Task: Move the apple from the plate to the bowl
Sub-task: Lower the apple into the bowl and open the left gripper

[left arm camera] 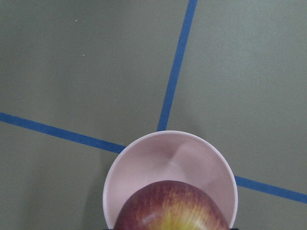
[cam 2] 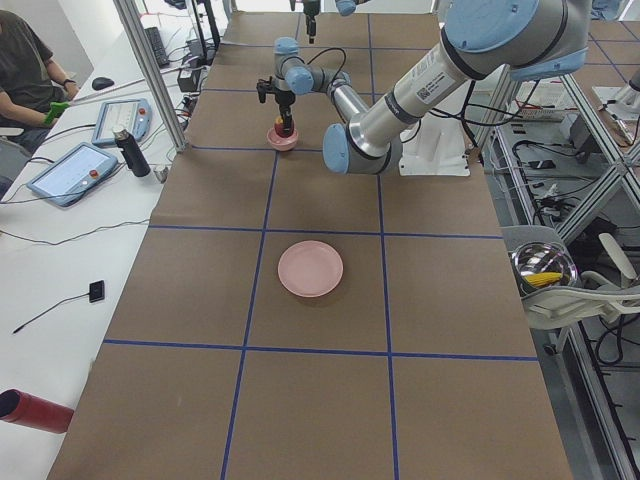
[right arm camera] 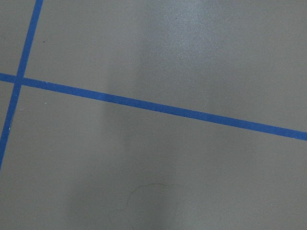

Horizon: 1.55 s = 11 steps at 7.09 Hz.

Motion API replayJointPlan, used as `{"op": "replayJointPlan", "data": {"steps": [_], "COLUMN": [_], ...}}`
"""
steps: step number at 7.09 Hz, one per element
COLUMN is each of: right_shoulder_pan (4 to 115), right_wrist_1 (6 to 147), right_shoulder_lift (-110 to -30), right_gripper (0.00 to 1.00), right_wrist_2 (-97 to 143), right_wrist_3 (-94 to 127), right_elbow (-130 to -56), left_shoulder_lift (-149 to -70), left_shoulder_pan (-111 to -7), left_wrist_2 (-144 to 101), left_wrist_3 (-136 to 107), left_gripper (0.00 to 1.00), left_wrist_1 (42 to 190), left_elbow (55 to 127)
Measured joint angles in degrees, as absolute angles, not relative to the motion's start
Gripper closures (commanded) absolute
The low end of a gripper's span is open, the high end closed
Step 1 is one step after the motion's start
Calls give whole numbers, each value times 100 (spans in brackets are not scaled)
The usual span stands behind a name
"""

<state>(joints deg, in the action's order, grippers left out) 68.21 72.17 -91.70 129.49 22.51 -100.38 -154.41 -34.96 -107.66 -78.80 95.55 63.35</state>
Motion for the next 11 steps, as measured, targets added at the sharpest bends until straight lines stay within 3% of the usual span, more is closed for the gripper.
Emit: {"op": "replayJointPlan", "data": {"steps": [4,5,6,7,11], "right_shoulder_pan": [6814,6812,6812,6812,6812], "right_wrist_1": [7218,7217,7216,7216,7216], "right_shoulder_lift": [-9096,-9059,-9043,-9039,-9027], "right_gripper": [0,0,0,0,0], "right_wrist_2": [12946,12946,12946,12946,12946], "right_wrist_3": [2233,2228,2225,2224,2234], "right_elbow": [-9886,-9828,-9804,-9795,-9787], "left_shoulder_lift": [-15435,-15434,-15434,-15434,-15414], "left_shoulder_pan": [-3447,-3446,-3446,-3445,-3445], "left_wrist_2": [-10743,-10741,-10741,-10740,-10738], "left_wrist_3": [-7874,-7872,-7871,-7869,-7869], "left_gripper": [100,87,53,39,18], "left_wrist_1": [9955,9982,9995,9999,10144], "left_elbow": [6043,6007,5993,5989,5946]}}
